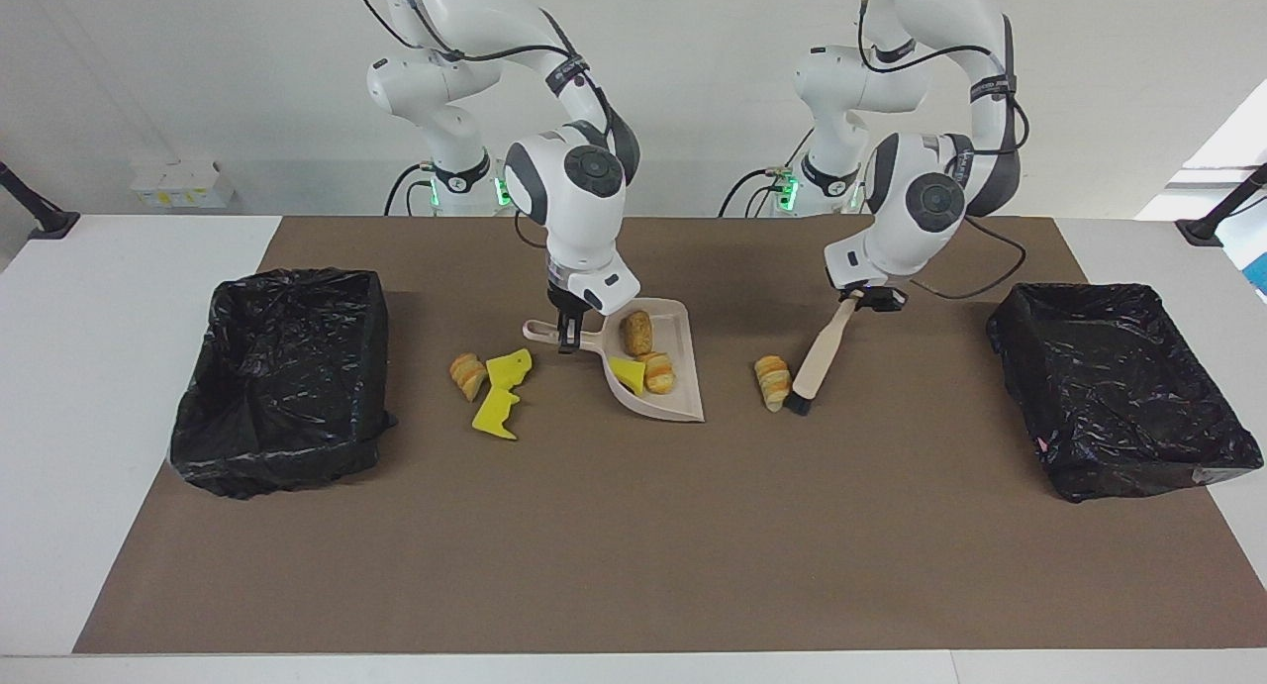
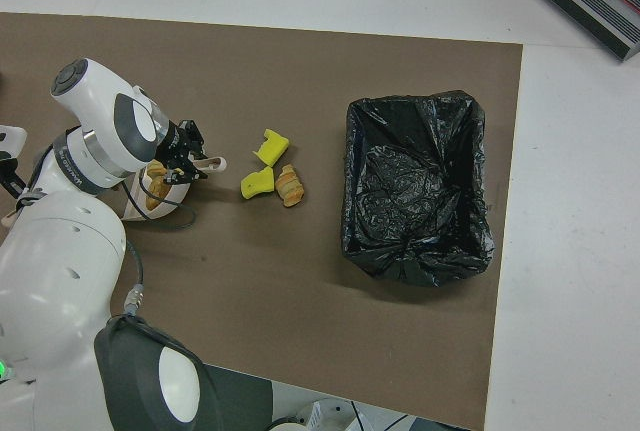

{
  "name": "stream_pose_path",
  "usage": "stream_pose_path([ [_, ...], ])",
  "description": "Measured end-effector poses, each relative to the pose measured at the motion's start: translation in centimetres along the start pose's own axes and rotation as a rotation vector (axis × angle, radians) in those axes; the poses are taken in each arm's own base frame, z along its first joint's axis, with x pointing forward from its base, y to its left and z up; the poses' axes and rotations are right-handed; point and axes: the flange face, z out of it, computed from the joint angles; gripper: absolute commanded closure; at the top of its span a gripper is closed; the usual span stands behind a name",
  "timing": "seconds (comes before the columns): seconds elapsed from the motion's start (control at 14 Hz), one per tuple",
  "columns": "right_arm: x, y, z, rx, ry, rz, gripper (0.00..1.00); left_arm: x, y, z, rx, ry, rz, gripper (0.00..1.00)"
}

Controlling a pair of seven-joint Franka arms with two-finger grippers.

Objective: Sweep and dump trash in bin
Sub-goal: 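Sweep the remaining bread roll into the dustpan with the left gripper, then carry the dustpan to the nearer bin and tip it with the right gripper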

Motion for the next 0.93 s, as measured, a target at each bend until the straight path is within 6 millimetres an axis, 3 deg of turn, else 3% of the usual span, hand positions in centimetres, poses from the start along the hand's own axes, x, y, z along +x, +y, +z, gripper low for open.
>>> stream_pose_path([
  [0.21, 0.2, 0.1, 0.8, 0.000, 0.002, -0.001, 1.00, -0.2, 6.6, 0.5, -0.024, 0.016, -0.164, 1.00],
  [0.5, 1.0, 0.0, 1.5, -0.005, 0.005, 0.001, 1.00, -0.7, 12.7, -0.6, -0.081, 0.039, -0.338, 1.00],
  [0.64, 1.1, 0.0, 1.5, -0.005, 0.005, 0.004, 1.00, -0.4, 13.4, -1.7, -0.090, 0.052, -0.398, 1.00],
  [0.93, 1.1, 0.1, 1.2, -0.009, 0.008, 0.005, 1.00, -1.3, 11.4, -2.5, -0.076, -0.044, -0.449, 1.00],
])
